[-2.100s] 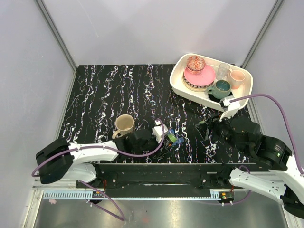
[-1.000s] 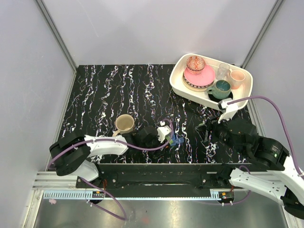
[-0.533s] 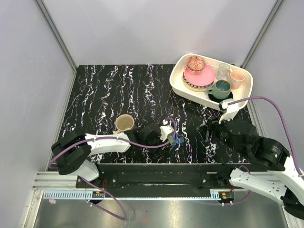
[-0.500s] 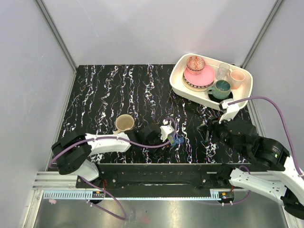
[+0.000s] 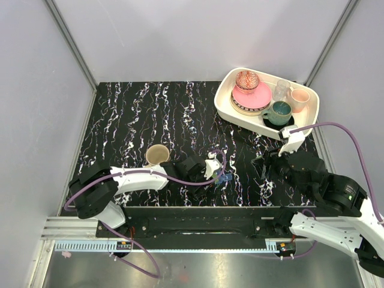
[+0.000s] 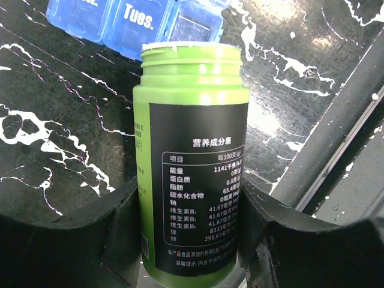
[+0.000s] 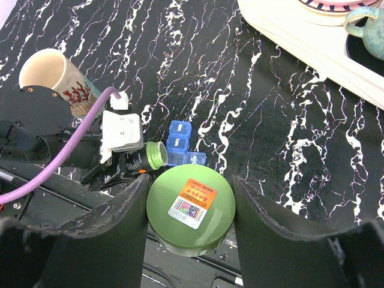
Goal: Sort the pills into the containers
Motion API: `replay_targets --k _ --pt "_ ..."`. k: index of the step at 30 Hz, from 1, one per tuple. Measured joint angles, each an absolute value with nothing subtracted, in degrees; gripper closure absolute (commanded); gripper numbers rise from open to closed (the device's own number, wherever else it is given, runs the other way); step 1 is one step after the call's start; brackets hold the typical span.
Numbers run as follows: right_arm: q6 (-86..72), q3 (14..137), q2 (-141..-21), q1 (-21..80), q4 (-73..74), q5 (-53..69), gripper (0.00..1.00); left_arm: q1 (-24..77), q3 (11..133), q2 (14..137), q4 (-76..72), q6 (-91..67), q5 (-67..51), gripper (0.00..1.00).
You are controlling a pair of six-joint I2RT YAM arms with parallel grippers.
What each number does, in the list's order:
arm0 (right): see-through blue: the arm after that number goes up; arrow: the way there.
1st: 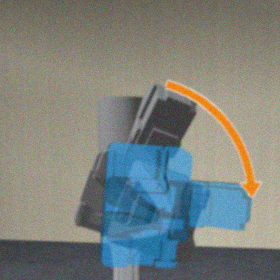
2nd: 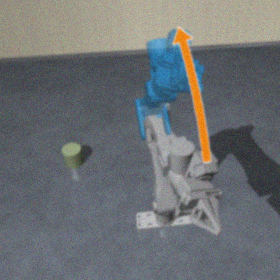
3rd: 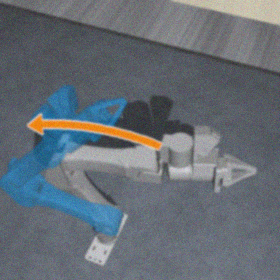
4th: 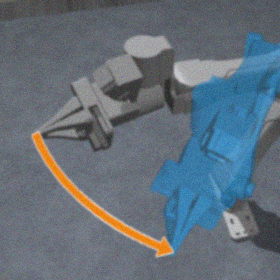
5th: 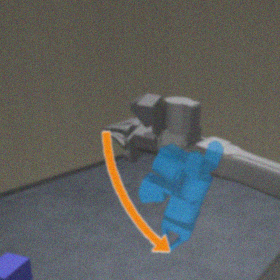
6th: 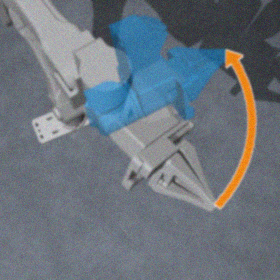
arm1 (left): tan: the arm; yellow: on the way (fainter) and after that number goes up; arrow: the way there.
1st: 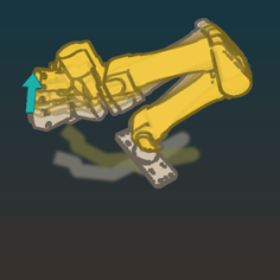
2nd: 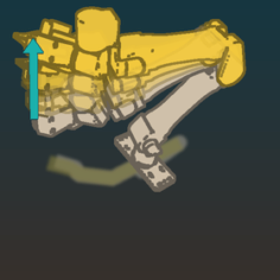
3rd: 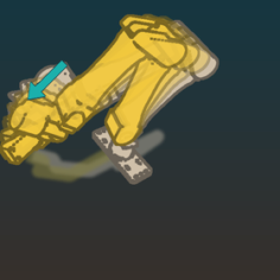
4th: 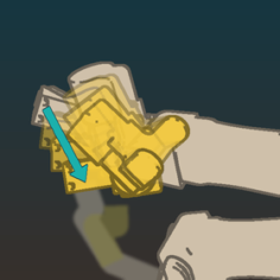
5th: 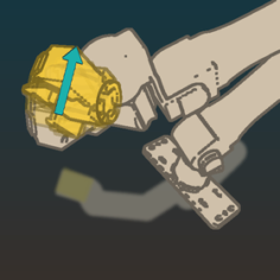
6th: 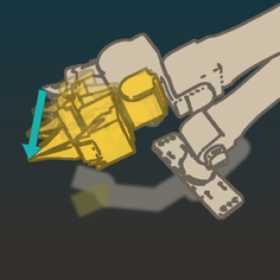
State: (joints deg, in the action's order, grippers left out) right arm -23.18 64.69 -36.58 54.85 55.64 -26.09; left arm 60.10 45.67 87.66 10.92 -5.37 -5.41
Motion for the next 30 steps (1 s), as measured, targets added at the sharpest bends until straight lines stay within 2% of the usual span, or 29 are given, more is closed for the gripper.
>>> replay_targets --k 30 --pt "-23.16 64.69 -35.35 54.85 56.07 -26.11 1.00 59.51 51.77 91.02 20.36 -1.80 -4.47 1.00"
